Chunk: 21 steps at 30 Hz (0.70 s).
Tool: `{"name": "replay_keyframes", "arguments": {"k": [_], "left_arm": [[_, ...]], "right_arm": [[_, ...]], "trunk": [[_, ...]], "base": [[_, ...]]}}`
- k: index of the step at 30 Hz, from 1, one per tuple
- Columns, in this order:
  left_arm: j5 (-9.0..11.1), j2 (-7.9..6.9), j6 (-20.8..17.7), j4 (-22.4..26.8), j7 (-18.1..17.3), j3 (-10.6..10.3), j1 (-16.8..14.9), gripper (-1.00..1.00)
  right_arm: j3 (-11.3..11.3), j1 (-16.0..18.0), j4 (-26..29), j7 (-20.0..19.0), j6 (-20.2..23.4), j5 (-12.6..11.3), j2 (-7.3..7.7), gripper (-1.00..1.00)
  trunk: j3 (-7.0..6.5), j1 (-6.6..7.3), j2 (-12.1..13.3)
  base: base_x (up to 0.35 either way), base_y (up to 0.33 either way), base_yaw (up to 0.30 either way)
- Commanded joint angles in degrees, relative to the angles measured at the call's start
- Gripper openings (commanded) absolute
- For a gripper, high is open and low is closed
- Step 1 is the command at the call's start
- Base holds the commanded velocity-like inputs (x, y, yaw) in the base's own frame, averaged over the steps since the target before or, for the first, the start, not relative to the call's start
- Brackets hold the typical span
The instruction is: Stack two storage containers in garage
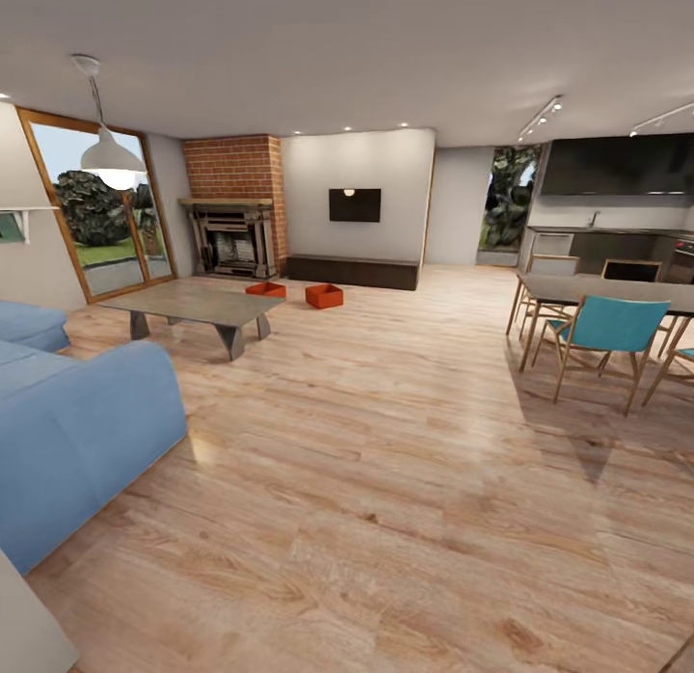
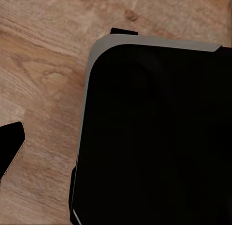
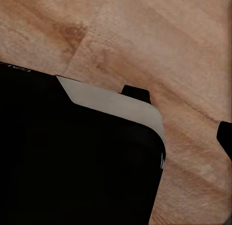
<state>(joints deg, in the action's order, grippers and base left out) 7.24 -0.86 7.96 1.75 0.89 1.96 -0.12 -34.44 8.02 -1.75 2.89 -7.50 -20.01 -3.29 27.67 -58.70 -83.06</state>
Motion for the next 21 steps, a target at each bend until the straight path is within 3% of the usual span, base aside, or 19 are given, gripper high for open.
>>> {"name": "replay_keyframes", "arguments": {"k": [1, 21], "left_arm": [[0.3, 0.0, 0.1, 0.0, 0.0, 0.1, 0.0, 1.0], [0.3, 0.07, 0.1, 0.0, 0.0, 0.1, 0.0, 1.0]], "right_arm": [[-0.5, 0.1, -0.2, 0.1, -0.3, -0.5, -0.05, 1.0], [-0.5, 0.1, -0.2, 0.1, -0.3, -0.4, -0.09, 1.0]], "trunk": [[0.05, -0.03, 0.0], [0.05, -0.03, 0.0]], "base": [[0.321, 0.0, 0.0], [0.321, 0.0, 0.0]]}}
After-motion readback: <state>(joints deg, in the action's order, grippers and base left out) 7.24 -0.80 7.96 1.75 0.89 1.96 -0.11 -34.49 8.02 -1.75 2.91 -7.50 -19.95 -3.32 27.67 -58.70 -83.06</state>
